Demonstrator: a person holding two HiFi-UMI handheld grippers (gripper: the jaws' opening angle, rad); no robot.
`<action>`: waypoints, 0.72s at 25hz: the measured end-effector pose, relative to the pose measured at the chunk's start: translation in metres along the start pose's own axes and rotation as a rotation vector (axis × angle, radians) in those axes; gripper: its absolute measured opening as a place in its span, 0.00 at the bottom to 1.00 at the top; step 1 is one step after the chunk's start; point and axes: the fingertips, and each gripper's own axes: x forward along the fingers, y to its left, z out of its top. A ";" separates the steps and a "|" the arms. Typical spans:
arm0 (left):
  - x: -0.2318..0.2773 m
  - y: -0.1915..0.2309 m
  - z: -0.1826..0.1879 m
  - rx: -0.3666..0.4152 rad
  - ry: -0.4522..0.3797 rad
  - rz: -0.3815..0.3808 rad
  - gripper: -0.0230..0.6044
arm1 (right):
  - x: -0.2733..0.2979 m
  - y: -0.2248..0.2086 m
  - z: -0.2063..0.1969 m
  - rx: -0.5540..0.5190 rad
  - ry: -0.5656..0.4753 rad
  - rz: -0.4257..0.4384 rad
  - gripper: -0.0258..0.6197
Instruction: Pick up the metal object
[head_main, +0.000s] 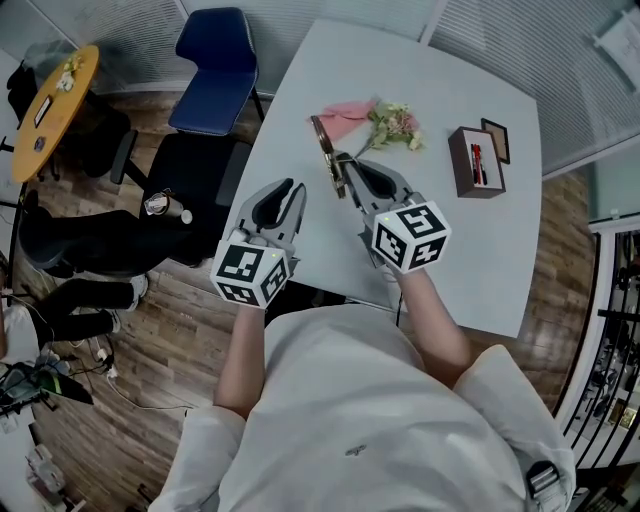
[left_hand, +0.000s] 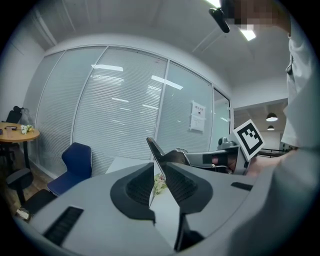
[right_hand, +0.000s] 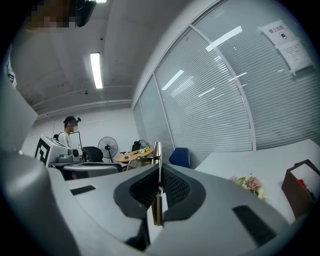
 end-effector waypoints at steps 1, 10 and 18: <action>-0.001 0.000 0.000 -0.001 0.001 0.001 0.16 | 0.000 0.001 0.000 0.008 -0.002 0.002 0.05; -0.005 0.000 -0.003 -0.006 0.006 0.007 0.11 | 0.001 0.006 -0.002 0.040 -0.007 0.022 0.05; -0.005 0.000 -0.006 -0.007 0.012 0.013 0.08 | 0.001 0.007 -0.008 0.041 0.001 0.031 0.05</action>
